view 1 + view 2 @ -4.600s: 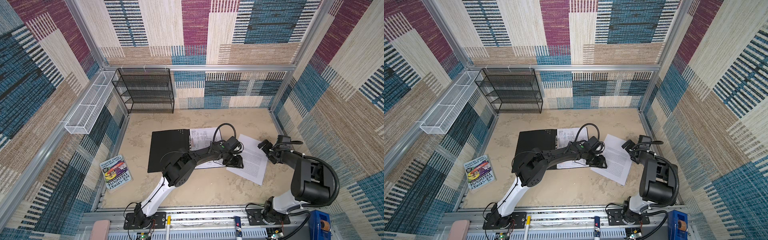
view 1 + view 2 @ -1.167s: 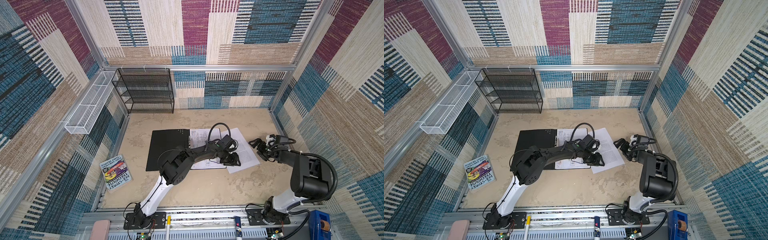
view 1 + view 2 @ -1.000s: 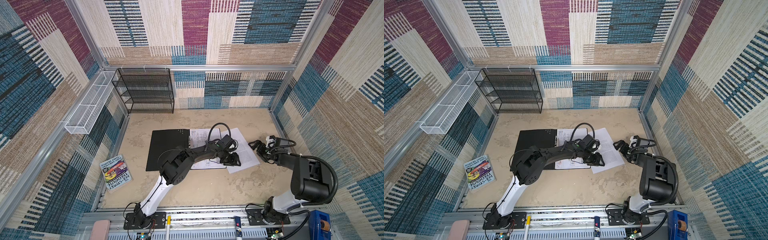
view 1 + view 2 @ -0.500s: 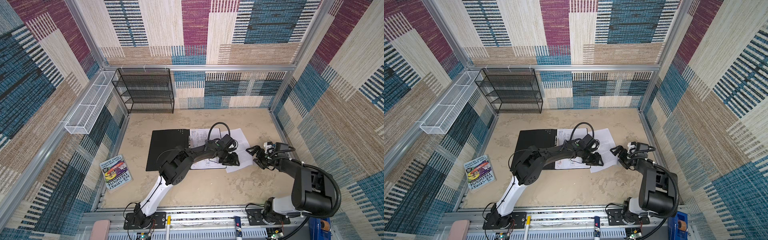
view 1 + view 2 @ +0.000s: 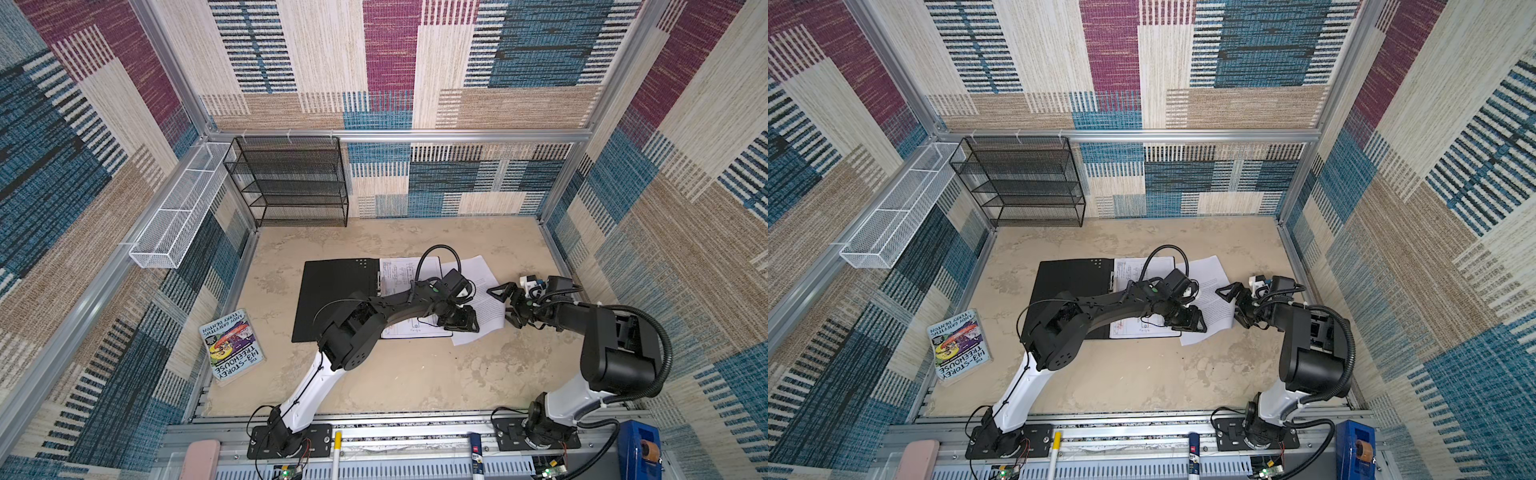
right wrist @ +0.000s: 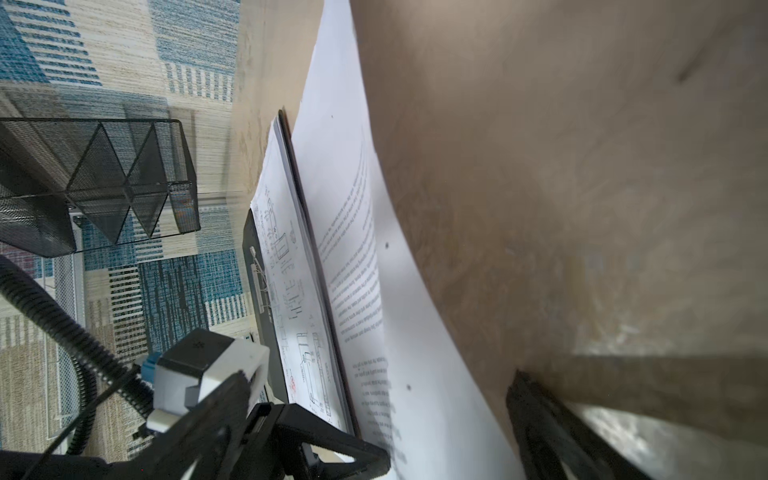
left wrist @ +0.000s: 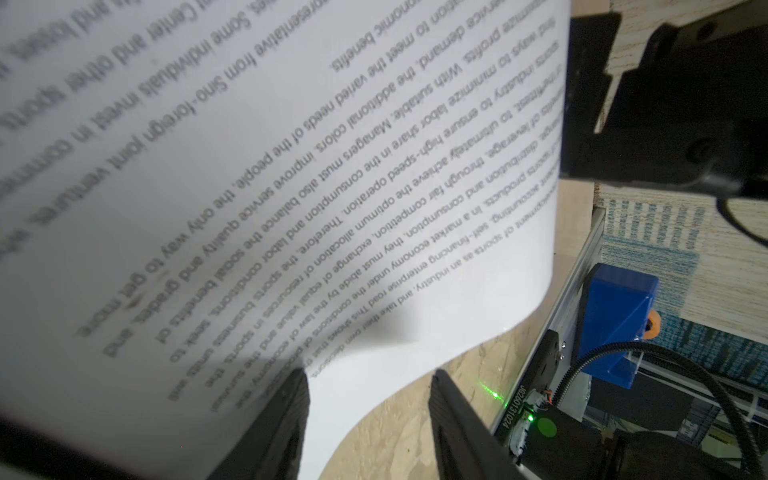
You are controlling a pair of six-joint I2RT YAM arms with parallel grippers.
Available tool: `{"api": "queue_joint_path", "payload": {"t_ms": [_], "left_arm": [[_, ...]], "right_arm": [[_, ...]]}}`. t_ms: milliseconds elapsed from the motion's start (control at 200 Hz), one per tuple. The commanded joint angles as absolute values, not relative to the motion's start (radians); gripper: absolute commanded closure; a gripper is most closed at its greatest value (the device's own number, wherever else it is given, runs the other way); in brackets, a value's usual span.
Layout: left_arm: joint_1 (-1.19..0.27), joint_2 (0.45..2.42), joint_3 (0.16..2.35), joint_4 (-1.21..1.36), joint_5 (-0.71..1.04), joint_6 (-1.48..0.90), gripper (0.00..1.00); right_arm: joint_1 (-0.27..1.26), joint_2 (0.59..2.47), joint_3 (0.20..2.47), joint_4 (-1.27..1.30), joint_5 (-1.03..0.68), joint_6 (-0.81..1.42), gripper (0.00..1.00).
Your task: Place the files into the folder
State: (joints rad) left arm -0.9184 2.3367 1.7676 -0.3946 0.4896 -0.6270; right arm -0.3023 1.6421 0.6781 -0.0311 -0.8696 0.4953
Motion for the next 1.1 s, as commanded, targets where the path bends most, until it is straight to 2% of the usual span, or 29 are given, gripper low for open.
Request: {"api": "queue_joint_path", "payload": {"t_ms": [0,280,506,776,892,1092], "left_arm": [[-0.914,2.371,1.749,-0.633,0.335,-0.592,0.49],[-0.912,2.381,1.759,-0.657,0.330,-0.576,0.49],[-0.911,2.369,1.738,-0.651,0.328,-0.573,0.49],[-0.905,2.364,1.732,-0.644,0.332,-0.576,0.49],[-0.904,2.365,1.732,-0.644,0.334,-0.574,0.49],[-0.899,2.364,1.727,-0.638,0.340,-0.576,0.50]], "right_arm": [[-0.296,1.682,0.677,-0.078,-0.813,0.503,0.00],[-0.268,1.700,0.706,-0.069,-0.812,0.504,0.00],[-0.260,1.751,0.848,-0.147,-0.731,0.455,0.00],[-0.224,1.806,0.927,-0.207,-0.751,0.394,0.00],[-0.224,1.791,0.934,-0.219,-0.747,0.385,0.02],[-0.223,1.796,0.946,-0.220,-0.705,0.386,0.15]]}}
